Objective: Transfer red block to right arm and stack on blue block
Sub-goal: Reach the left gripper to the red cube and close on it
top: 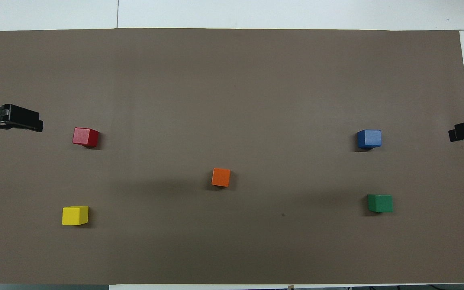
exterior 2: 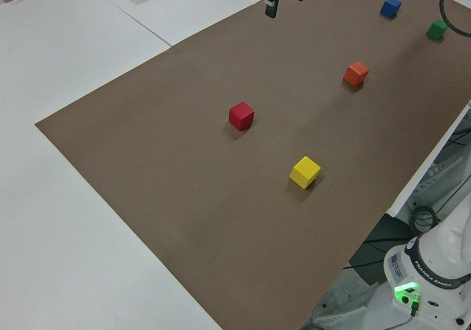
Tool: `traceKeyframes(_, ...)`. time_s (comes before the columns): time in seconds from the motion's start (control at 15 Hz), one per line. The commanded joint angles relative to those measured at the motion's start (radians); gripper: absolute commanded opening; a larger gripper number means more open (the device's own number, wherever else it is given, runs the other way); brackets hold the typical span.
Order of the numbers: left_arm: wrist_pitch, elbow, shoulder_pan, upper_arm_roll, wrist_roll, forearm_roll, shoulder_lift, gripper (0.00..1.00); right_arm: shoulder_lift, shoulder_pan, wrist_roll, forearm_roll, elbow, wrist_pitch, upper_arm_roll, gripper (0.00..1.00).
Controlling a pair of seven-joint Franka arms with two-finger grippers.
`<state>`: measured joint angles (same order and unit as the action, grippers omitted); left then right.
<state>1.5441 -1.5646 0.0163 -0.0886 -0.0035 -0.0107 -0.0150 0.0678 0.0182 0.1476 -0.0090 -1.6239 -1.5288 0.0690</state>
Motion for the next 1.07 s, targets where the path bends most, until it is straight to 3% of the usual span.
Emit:
traceKeyframes(0.0, 0.019, -0.031, -0.016, 0.015, -0.013, -0.011, -0.022, 1.00, 0.017, 0.013, -0.017, 0.001, -0.013, 0.009, -0.012, 1.00)
traceKeyframes(0.4, 0.034, -0.083, -0.018, 0.030, -0.019, -0.011, -0.048, 1.00, 0.017, 0.011, -0.016, 0.001, -0.013, 0.007, -0.012, 1.00)
traceKeyframes(0.73, 0.289, -0.271, -0.001, 0.029, -0.001, -0.008, -0.034, 1.00, 0.026, 0.016, 0.015, 0.001, -0.033, 0.018, -0.012, 1.00)
traceKeyframes(1.0, 0.480, -0.374, 0.002, 0.029, 0.056, 0.017, 0.052, 1.00, 0.073, 0.016, 0.044, 0.012, -0.134, -0.039, -0.012, 1.00)
